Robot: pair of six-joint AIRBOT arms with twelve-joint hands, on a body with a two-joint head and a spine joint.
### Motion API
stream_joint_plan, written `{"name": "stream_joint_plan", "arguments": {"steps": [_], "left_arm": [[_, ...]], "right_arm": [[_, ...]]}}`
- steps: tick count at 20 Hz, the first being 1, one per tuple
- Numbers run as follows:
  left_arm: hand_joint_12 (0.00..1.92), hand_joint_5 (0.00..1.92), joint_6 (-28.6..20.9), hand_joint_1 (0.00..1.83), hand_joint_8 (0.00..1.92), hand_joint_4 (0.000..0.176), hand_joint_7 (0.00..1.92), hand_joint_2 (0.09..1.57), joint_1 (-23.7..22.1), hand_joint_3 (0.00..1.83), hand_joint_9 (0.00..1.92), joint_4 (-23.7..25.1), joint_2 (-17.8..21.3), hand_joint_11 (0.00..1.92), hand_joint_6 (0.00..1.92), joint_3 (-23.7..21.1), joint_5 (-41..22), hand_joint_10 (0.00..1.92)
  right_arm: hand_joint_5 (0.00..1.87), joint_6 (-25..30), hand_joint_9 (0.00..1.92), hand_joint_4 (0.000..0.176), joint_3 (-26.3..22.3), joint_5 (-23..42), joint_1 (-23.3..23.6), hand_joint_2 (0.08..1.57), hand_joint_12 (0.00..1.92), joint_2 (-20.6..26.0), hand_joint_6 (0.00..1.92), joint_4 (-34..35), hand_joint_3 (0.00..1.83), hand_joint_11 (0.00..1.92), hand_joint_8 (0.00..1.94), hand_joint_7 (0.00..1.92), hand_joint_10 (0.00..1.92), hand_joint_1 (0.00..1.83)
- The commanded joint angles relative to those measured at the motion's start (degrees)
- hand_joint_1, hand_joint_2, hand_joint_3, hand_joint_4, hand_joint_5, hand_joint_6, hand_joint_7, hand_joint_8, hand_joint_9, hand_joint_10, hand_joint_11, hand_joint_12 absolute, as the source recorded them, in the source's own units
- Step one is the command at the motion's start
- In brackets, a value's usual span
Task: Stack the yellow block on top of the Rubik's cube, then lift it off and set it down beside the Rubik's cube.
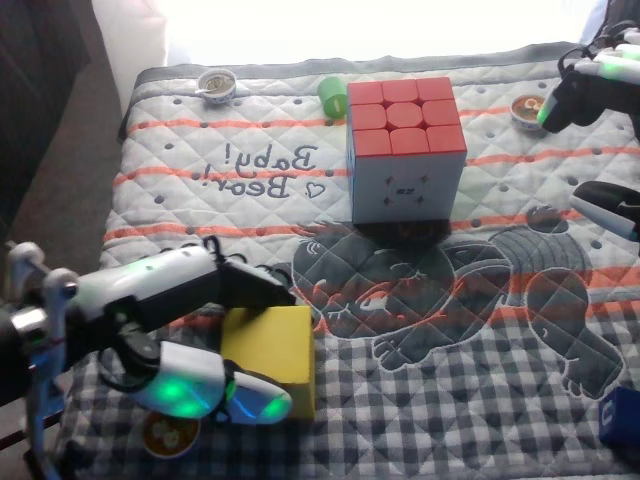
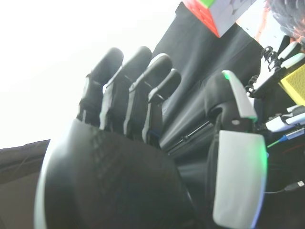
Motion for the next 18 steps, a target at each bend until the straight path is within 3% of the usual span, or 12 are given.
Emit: {"name": "stream_joint_plan", "arguments": {"steps": [1,2,3,4,5,7,10,11,13,14,15,18], "left_arm": [[1.28,0.72,-2.97,0.99,0.02,0.000,0.55,1.26,0.31,0.00,0.22,0.04,0.84,0.00,1.39,0.02,8.24,0.33],[1.32,0.73,-5.02,1.00,0.02,0.000,0.55,1.25,0.68,0.00,0.23,0.04,1.48,0.00,1.38,0.01,11.00,0.35],[1.10,0.75,-7.58,0.99,0.01,0.003,0.55,1.24,1.09,0.00,0.25,-0.51,2.71,0.00,1.33,-0.06,16.66,0.34],[1.10,0.75,-7.65,0.99,0.01,0.003,0.55,1.24,1.09,0.00,0.25,-0.83,2.95,0.00,1.33,-0.13,18.15,0.34],[1.14,0.78,-7.65,0.99,0.01,0.026,0.55,1.22,1.06,0.00,0.27,-1.34,3.34,0.00,1.29,-0.30,20.71,0.34],[1.41,0.82,-7.66,1.02,0.02,0.000,0.59,1.20,0.80,0.00,0.34,-2.27,3.60,0.00,1.23,-0.18,25.64,0.38],[1.33,0.81,-7.66,1.04,0.01,0.000,0.61,1.20,-2.00,0.00,0.26,-2.90,2.82,0.00,1.25,1.66,29.00,0.48],[1.32,0.82,-7.66,1.01,0.01,0.019,0.62,1.20,-3.56,0.00,0.26,-2.87,2.11,0.00,1.25,2.73,29.19,0.48],[1.20,0.80,-7.66,0.94,0.01,0.154,0.60,1.21,-7.00,0.00,0.24,-2.90,-0.13,0.00,1.28,5.49,28.48,0.45],[1.24,0.83,-7.66,0.98,0.02,0.111,0.62,1.19,-8.87,0.00,0.26,-2.74,-1.51,0.00,1.23,6.94,27.35,0.46],[1.41,0.86,-7.66,1.04,0.02,0.014,0.65,1.18,-10.82,0.00,0.29,-2.31,-2.90,0.00,1.17,8.35,25.89,0.49],[1.60,0.82,-7.66,1.11,0.02,0.000,0.66,1.20,-17.41,0.00,0.17,0.11,-7.66,0.00,1.23,13.03,19.54,0.75]], "right_arm": [[0.47,0.20,0.40,0.000,0.15,7.64,0.41,1.02,1.86,0.06,1.07,-0.03,0.26,0.19,1.24,0.52,1.46,1.08],[0.46,0.21,0.39,0.000,0.15,7.68,0.40,1.01,1.85,0.06,1.07,0.01,0.27,0.17,1.25,0.51,1.46,1.09],[0.47,0.21,0.40,0.000,0.14,7.73,0.37,1.00,1.88,0.06,1.09,0.10,0.30,0.18,1.25,0.53,1.49,1.07],[0.47,0.21,0.40,0.000,0.14,7.74,0.36,1.00,1.88,0.06,1.09,0.13,0.30,0.18,1.25,0.53,1.49,1.07],[0.47,0.21,0.40,0.000,0.15,7.78,0.34,1.01,1.87,0.06,1.09,0.16,0.31,0.18,1.25,0.53,1.50,1.06],[0.48,0.21,0.43,0.000,0.16,7.83,0.32,0.96,1.88,0.06,1.11,0.18,0.38,0.23,1.25,0.55,1.50,1.07],[0.49,0.21,0.40,0.000,0.18,7.87,0.32,0.93,1.90,0.05,1.11,0.27,0.44,0.20,1.26,0.55,1.51,1.04],[0.49,0.21,0.40,0.000,0.21,7.89,0.25,0.93,1.90,0.04,1.12,0.32,0.44,0.19,1.27,0.55,1.52,1.05],[0.49,0.21,0.42,0.000,0.28,7.91,0.16,0.91,1.92,-0.01,1.14,0.38,0.47,0.20,1.28,0.57,1.54,1.08],[0.48,0.21,0.42,0.000,0.29,7.94,0.16,0.91,1.92,-0.04,1.14,0.38,0.48,0.20,1.27,0.56,1.54,1.08],[0.47,0.21,0.39,0.000,0.32,7.98,0.12,0.91,1.92,-0.09,1.14,0.38,0.49,0.17,1.27,0.55,1.53,1.07],[0.45,0.21,0.36,0.000,0.47,8.21,-0.19,0.92,1.91,-0.24,1.16,0.38,0.49,0.12,1.28,0.51,1.52,1.06]]}}
